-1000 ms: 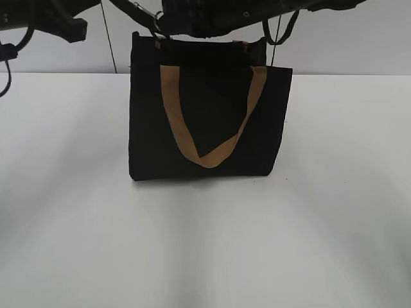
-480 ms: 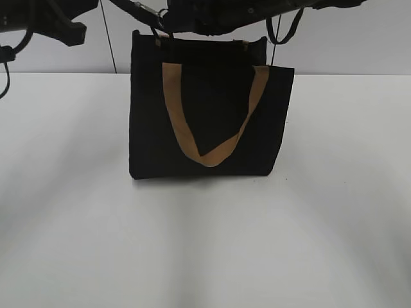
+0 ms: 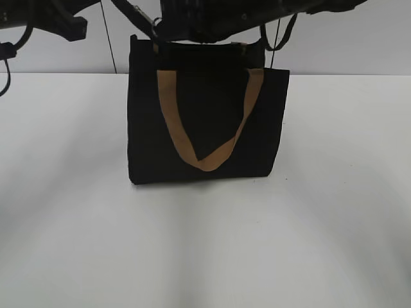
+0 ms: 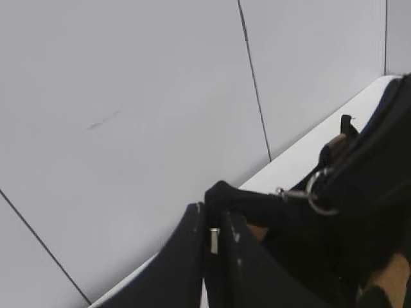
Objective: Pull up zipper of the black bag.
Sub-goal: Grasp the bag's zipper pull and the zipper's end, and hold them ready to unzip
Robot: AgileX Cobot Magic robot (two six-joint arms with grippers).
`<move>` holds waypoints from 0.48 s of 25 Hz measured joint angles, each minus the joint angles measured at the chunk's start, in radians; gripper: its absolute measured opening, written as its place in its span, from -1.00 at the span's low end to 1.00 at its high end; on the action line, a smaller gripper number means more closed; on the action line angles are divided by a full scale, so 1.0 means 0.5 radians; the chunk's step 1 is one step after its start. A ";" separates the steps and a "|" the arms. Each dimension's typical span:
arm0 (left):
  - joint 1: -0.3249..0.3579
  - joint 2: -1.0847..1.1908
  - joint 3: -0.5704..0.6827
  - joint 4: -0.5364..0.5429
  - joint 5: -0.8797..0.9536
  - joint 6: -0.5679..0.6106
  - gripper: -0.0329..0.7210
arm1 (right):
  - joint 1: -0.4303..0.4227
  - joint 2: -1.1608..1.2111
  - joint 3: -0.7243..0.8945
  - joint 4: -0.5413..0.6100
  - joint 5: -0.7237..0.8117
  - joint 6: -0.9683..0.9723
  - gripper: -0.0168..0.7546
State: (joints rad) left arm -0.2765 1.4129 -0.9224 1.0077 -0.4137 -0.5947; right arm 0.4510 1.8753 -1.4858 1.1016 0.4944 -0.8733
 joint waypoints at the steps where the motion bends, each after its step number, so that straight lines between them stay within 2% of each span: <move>1: 0.002 0.002 0.000 -0.010 -0.017 0.000 -0.87 | 0.020 0.012 0.000 -0.002 -0.002 -0.008 -0.98; 8: 0.002 0.022 0.000 -0.019 -0.024 0.000 -0.87 | 0.119 0.134 -0.002 0.008 -0.018 -0.028 -0.97; 12: 0.004 0.022 0.000 -0.019 -0.022 0.000 -0.87 | 0.119 0.138 -0.002 0.008 -0.023 -0.028 -0.85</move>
State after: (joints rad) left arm -0.2746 1.4241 -0.9224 0.9983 -0.4247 -0.5947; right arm 0.5107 1.9441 -1.4868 1.1058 0.4832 -0.8875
